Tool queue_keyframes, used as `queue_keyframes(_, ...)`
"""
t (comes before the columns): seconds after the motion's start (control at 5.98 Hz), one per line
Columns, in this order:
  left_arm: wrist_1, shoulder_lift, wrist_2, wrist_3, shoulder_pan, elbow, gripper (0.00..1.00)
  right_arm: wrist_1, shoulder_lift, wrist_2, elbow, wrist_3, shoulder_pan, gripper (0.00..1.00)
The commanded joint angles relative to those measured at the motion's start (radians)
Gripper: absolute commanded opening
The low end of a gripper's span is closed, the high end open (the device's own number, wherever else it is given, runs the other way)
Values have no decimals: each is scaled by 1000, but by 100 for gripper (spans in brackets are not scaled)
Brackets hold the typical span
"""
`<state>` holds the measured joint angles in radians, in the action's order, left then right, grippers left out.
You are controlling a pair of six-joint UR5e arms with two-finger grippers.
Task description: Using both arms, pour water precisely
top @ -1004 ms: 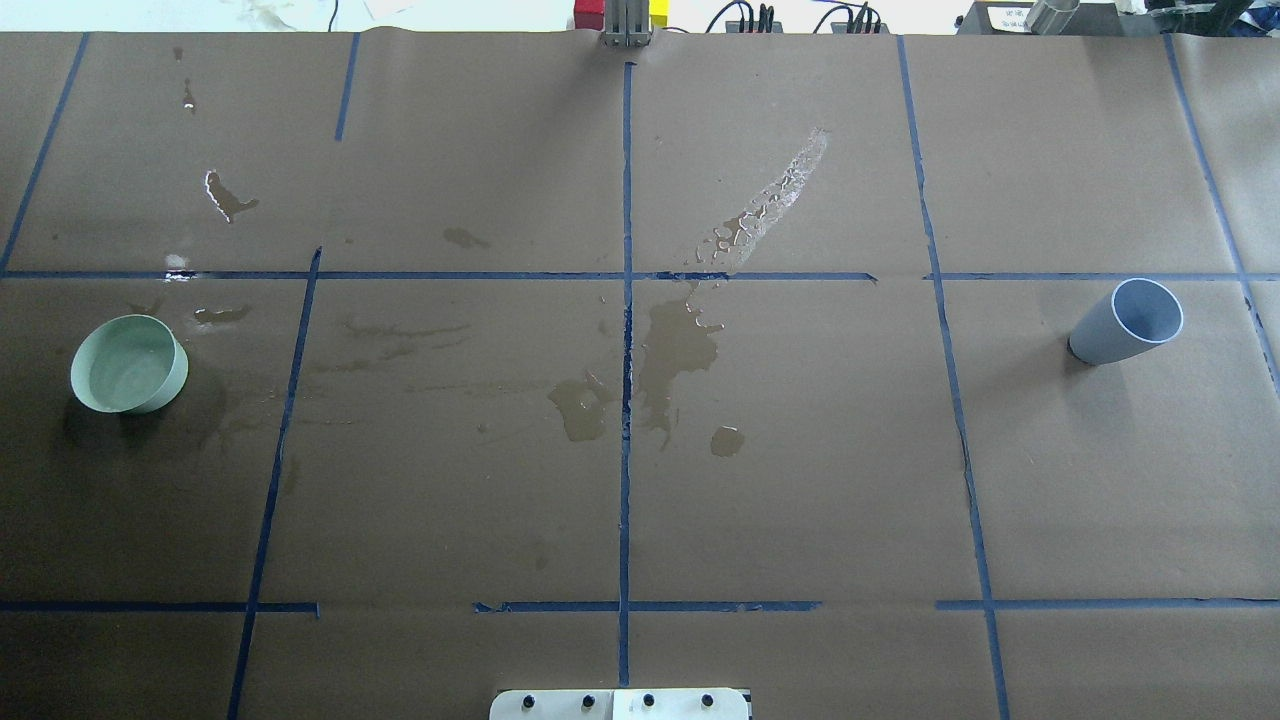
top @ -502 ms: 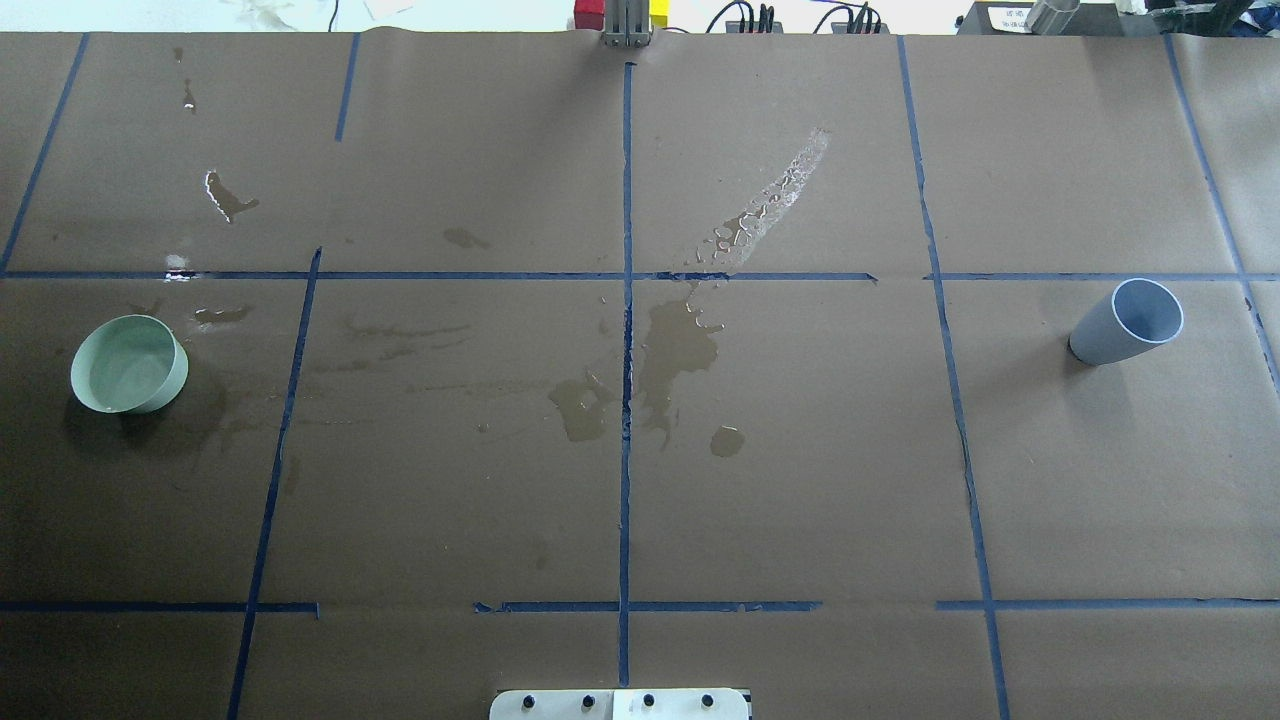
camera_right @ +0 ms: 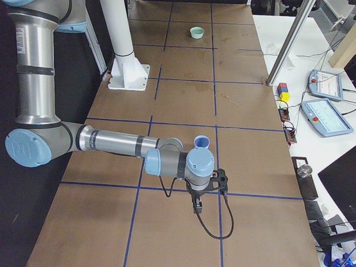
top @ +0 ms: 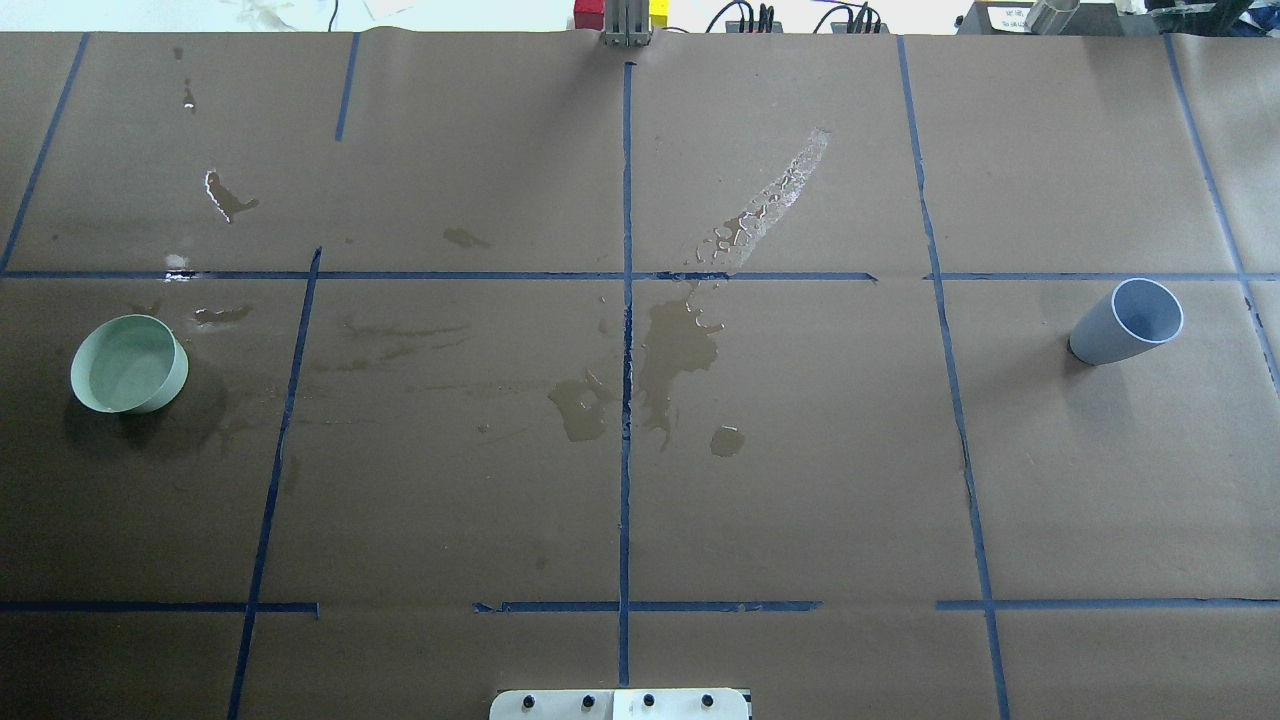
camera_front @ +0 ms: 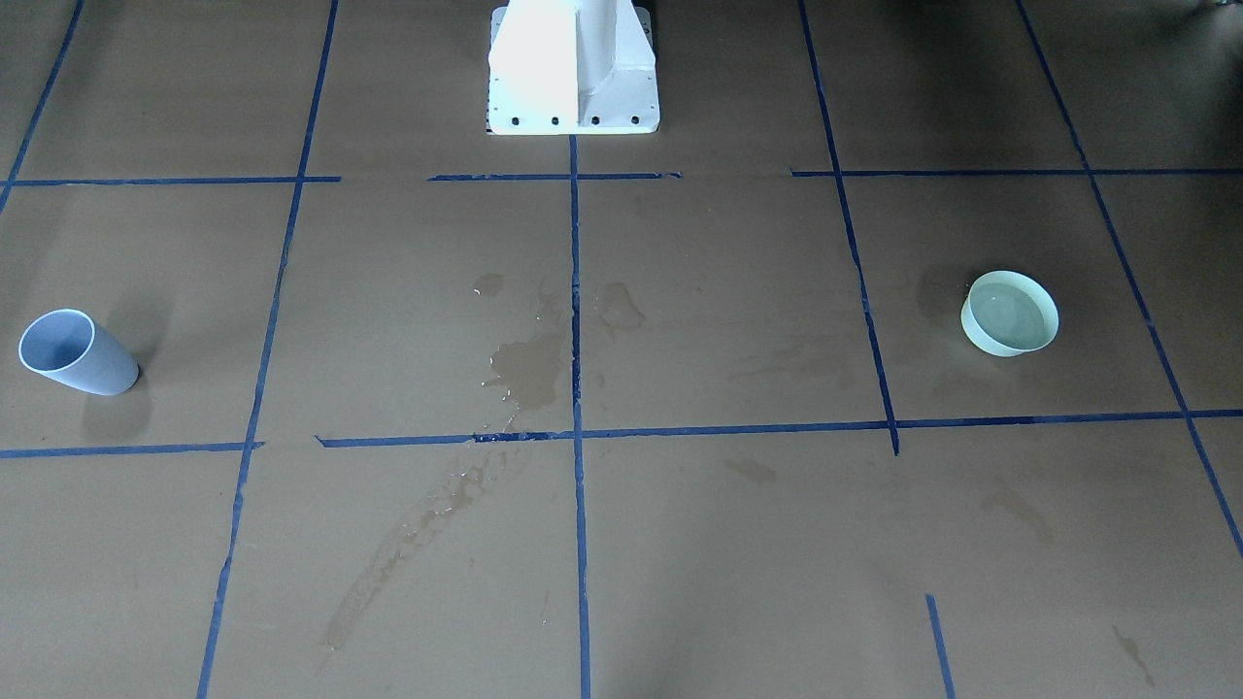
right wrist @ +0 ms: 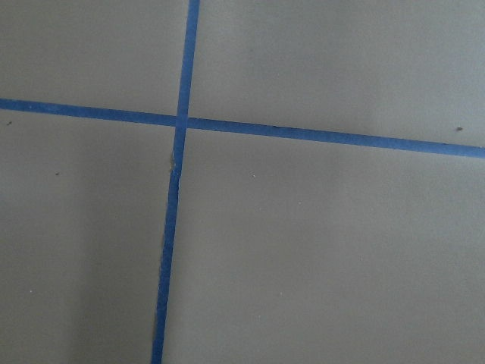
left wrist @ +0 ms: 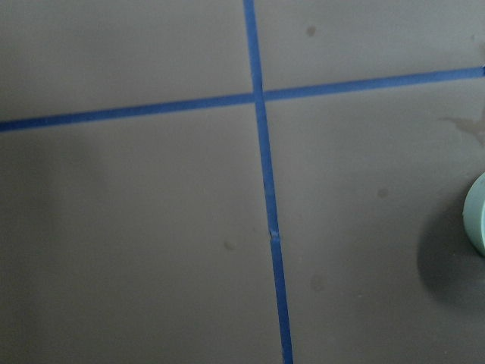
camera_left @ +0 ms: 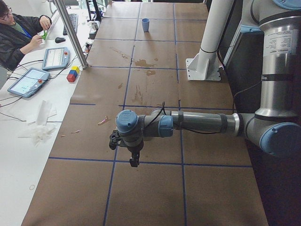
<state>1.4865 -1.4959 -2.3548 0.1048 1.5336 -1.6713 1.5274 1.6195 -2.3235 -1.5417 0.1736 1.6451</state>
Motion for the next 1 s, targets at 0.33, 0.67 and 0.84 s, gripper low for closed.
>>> queue_keyframes(0.33, 0, 16, 6, 1, -6, -5, 100, 0, 2, -2, 2, -6, -7, 100)
queue_keyframes(0.67, -8, 16, 3, 1, -6, -16, 100, 4, 2, -2, 6, -6, -10, 100)
queue_keyframes(0.84, -3, 14, -1, 1, -6, -18, 100, 2, 2, -3, 6, -6, -14, 100)
